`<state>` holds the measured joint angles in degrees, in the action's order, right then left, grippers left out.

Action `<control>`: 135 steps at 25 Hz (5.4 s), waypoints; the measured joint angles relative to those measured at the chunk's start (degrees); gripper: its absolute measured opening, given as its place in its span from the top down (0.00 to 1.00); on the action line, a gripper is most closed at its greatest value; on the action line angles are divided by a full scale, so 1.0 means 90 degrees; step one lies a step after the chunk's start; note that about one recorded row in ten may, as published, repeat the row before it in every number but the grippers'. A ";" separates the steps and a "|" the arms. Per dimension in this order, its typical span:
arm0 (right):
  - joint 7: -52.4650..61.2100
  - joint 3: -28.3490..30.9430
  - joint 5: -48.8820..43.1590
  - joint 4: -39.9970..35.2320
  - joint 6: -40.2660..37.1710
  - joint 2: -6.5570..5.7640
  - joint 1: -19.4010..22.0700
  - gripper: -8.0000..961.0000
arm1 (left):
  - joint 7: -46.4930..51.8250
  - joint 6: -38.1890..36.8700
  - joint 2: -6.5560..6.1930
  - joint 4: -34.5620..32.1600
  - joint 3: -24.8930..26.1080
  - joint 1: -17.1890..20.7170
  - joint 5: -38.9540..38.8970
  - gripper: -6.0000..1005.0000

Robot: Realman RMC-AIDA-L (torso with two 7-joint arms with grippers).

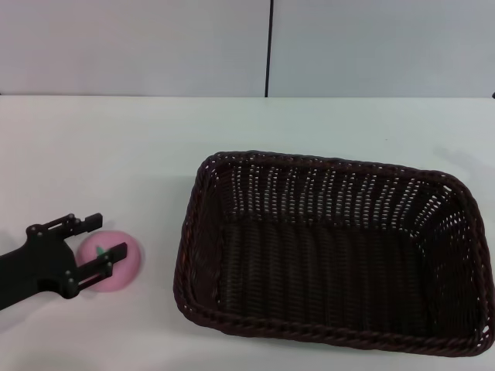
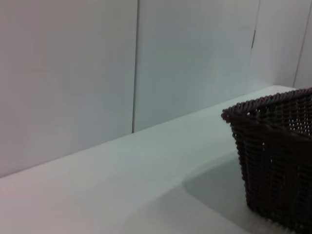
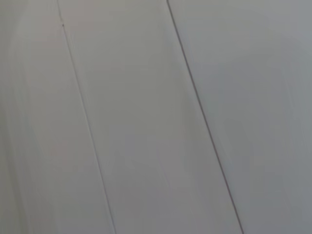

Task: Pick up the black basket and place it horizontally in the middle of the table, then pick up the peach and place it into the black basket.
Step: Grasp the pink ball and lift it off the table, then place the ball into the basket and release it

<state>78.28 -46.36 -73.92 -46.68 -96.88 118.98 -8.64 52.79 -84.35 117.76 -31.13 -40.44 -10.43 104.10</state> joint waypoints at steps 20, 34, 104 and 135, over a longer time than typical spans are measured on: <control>-0.0692 0.0489 0.0011 0.1079 -0.0062 -0.0010 -0.0149 0.35 | -0.0056 -0.0901 0.0030 -0.0149 0.0612 -0.0029 -0.0521 0.69; -0.0955 0.0532 0.0011 0.1641 -0.0213 -0.0010 -0.0325 0.35 | 0.0112 -0.1508 0.0063 -0.0126 0.0478 -0.0707 -0.1015 0.99; -0.1121 0.0582 -0.0006 0.1886 -0.0159 -0.0023 -0.0386 0.35 | 0.0310 -0.2805 0.0129 -0.0581 -0.0627 -0.0704 -0.1449 0.79; -0.3487 0.2407 0.0009 0.3644 -0.0933 -0.0001 -0.0110 0.35 | -0.2185 -0.1074 0.0080 0.1856 -0.0372 0.0210 -0.4423 0.19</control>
<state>46.90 -24.70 -73.84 -13.89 -105.28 118.97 -9.64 33.13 -94.02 118.48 -14.42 -43.78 -8.54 64.29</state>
